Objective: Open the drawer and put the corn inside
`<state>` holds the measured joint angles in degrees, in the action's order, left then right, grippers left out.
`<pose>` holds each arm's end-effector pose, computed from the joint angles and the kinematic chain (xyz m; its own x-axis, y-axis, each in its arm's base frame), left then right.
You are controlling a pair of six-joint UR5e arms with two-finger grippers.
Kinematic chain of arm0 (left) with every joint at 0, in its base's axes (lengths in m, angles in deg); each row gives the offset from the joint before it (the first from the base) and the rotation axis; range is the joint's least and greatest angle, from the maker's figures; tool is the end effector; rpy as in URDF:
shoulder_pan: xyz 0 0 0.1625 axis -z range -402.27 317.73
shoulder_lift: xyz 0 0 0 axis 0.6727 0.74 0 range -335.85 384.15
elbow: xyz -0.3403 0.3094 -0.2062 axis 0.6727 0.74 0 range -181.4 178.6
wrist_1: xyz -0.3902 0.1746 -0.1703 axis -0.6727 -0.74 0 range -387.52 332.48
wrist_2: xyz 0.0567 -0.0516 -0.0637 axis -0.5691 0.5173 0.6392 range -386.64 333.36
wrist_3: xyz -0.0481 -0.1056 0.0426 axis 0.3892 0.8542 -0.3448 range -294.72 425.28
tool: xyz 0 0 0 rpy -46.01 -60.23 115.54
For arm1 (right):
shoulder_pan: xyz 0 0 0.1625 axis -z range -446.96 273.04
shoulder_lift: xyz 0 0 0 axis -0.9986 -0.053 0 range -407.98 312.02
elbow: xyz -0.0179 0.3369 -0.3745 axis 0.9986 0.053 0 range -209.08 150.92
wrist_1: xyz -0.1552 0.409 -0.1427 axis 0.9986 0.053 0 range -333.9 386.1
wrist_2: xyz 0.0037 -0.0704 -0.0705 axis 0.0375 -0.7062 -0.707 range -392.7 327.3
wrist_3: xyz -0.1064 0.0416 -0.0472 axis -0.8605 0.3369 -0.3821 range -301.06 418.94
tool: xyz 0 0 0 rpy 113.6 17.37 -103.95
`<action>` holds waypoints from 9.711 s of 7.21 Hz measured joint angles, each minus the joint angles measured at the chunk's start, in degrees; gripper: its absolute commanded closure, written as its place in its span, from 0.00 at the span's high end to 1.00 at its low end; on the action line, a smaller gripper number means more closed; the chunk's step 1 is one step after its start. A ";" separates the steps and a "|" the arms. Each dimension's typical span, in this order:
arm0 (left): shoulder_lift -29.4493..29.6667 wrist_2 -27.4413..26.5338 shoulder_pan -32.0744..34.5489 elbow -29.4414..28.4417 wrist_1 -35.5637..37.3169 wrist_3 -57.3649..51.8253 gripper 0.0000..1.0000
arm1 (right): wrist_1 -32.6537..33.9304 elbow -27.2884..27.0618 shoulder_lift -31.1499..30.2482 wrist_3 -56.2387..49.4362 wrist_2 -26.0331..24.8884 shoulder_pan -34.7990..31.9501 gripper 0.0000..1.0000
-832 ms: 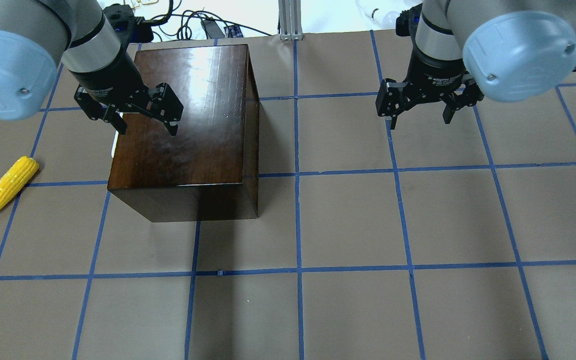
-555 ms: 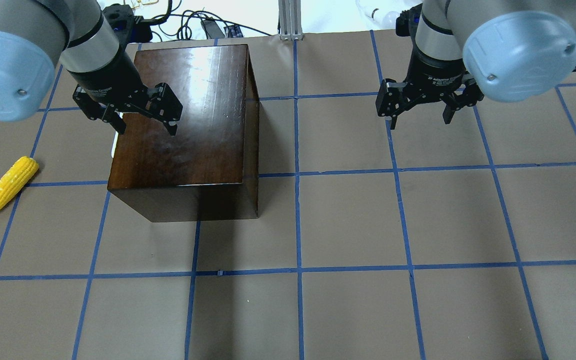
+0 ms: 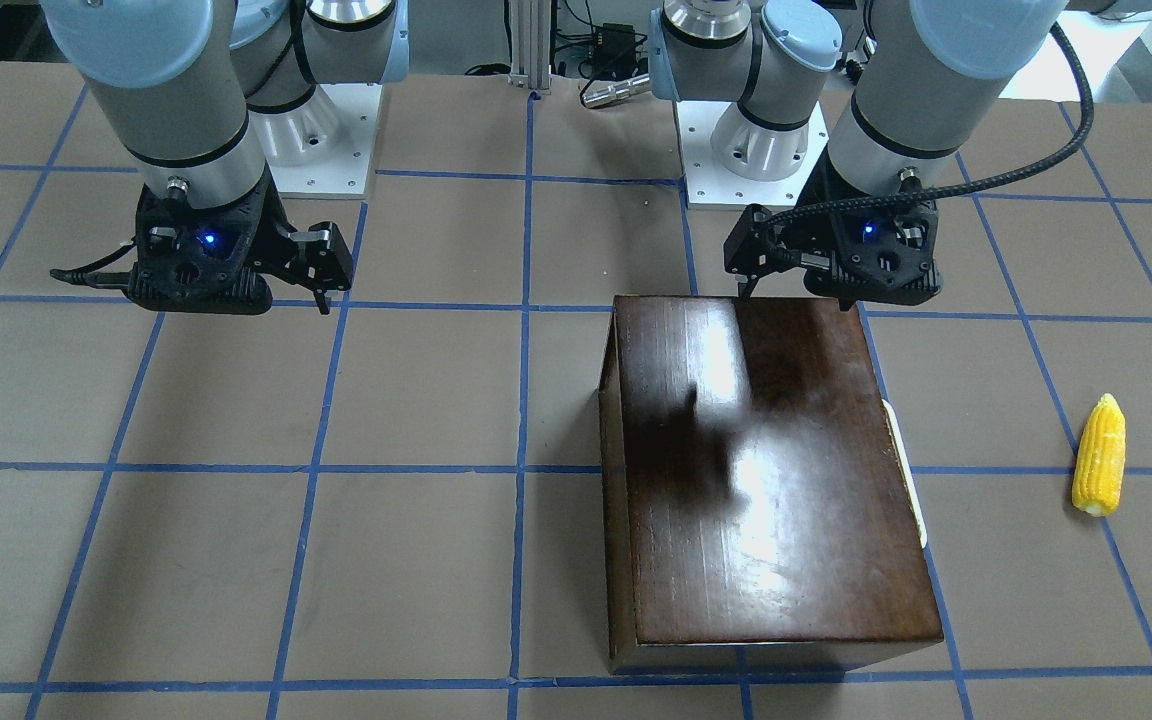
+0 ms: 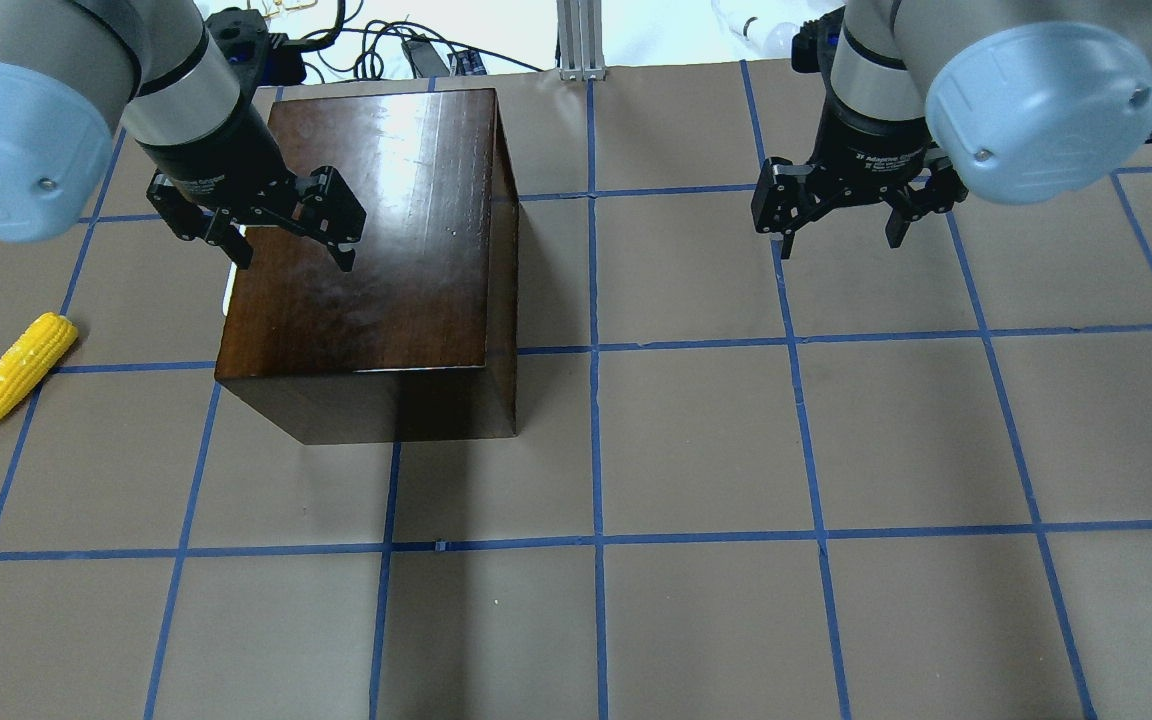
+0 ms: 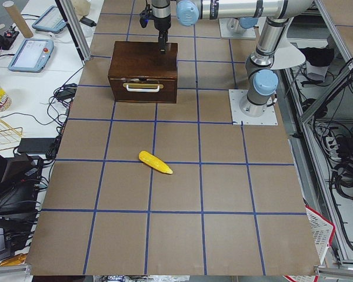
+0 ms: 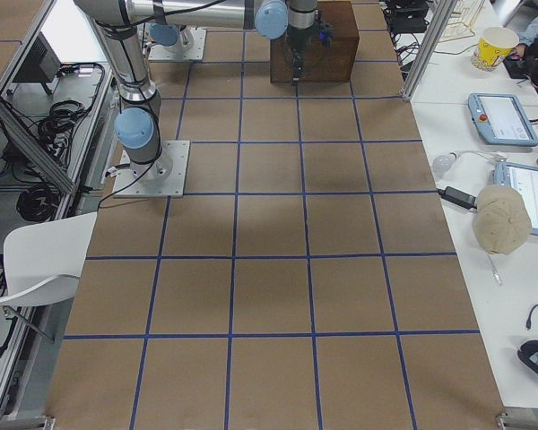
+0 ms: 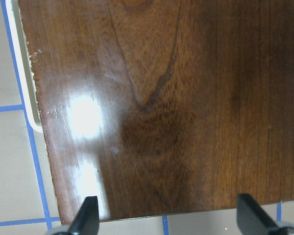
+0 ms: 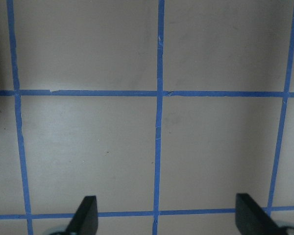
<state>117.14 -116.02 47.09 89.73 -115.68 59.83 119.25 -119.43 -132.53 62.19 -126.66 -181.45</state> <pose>-0.1284 -0.5618 0.5067 -0.9964 0.0834 0.0146 0.0840 0.9957 0.0386 0.1698 -0.5684 0.4919 -0.9971 -0.0245 0.0714 -0.0215 0.9989 0.0424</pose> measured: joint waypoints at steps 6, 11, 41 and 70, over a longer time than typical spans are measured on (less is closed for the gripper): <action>-0.23 -0.19 -0.25 -0.48 0.00 0.00 1.00 | 0.02 0.00 0.00 0.00 0.00 0.00 1.00; -0.16 -0.36 -0.24 -0.56 0.08 0.04 1.00 | -0.04 0.00 0.00 0.00 0.00 0.00 1.00; 25.08 26.21 -26.34 -5.14 3.86 -28.14 1.00 | 0.00 0.00 0.00 0.00 0.00 0.00 1.00; 24.77 12.84 -32.08 -6.20 10.76 -34.53 1.00 | 0.02 0.00 0.00 0.00 0.00 0.00 1.00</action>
<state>141.91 -103.18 15.01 83.52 -104.92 25.30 119.27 -119.43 -132.53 62.19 -126.66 -181.45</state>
